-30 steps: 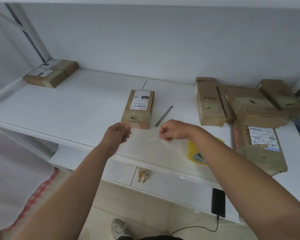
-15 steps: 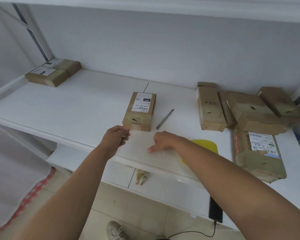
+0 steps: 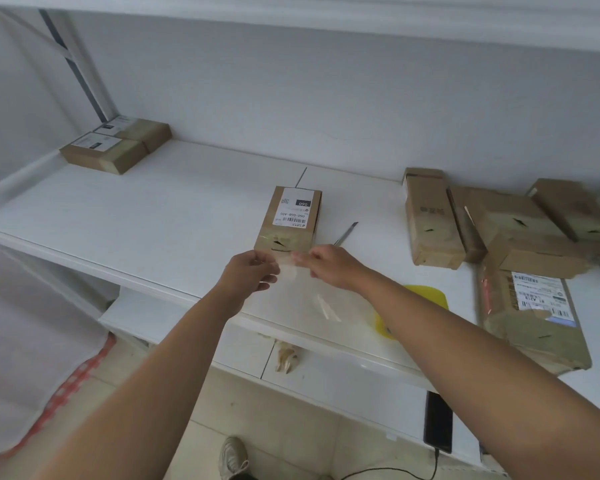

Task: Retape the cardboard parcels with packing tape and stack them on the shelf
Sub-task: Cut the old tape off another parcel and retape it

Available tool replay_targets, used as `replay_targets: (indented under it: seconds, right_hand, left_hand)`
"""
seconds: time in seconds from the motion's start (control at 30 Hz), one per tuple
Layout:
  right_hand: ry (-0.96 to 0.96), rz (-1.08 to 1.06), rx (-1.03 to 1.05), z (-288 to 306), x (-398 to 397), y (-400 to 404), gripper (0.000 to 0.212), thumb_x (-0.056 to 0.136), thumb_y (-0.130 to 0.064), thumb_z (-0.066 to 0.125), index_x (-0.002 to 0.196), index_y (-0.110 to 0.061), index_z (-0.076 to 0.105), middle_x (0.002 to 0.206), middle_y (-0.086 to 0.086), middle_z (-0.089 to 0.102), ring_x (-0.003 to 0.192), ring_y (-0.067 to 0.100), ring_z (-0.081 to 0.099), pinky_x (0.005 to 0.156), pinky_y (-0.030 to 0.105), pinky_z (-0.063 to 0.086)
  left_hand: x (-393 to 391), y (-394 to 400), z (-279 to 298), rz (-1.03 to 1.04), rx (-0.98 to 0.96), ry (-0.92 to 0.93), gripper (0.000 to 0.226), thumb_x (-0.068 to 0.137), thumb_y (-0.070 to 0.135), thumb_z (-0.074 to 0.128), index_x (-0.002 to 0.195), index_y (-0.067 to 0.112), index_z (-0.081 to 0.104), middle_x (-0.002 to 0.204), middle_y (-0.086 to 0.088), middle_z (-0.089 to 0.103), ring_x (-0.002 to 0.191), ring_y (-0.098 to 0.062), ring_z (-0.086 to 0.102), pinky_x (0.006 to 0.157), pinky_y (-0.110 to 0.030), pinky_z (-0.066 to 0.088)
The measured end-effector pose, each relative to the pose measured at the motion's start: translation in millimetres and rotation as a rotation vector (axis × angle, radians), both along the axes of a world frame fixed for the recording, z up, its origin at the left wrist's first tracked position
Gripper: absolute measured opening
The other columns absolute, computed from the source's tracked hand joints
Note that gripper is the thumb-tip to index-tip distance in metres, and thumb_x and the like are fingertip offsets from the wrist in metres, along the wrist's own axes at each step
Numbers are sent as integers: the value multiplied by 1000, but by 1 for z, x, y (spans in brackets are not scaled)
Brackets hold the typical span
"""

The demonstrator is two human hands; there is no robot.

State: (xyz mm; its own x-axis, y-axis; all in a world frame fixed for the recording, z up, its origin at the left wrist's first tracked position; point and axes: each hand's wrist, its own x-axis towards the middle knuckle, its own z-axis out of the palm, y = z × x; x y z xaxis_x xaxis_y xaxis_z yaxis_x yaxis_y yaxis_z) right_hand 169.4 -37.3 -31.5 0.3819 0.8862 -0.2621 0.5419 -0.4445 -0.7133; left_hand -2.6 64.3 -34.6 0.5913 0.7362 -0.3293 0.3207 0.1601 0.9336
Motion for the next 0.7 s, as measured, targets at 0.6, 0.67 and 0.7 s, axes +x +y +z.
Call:
replay_targets:
  seconds: [0.6, 0.67, 0.7]
  right_hand:
    - [440, -417, 346, 7, 26, 10, 12, 92, 3, 63, 86, -6, 68, 67, 4, 68, 60, 13, 61, 63, 21, 51]
    - [483, -470, 340, 4, 29, 11, 12, 92, 3, 62, 89, -6, 69, 69, 5, 69, 63, 15, 62, 67, 23, 52]
    - [502, -489, 339, 4, 29, 12, 12, 93, 3, 62, 90, -6, 69, 70, 6, 69, 64, 16, 61, 69, 25, 52]
  left_hand:
    - [19, 92, -4, -413, 790, 220, 39, 92, 22, 60, 131, 26, 60, 136, 5, 59, 115, -19, 59, 94, -30, 47]
    - [18, 93, -17, -658, 1093, 228, 51, 93, 30, 54, 144, 26, 49, 154, 6, 42, 133, -25, 42, 105, -40, 41]
    - [17, 92, -22, -751, 1173, 242, 55, 93, 35, 50, 147, 26, 46, 158, 9, 36, 138, -25, 36, 108, -42, 38]
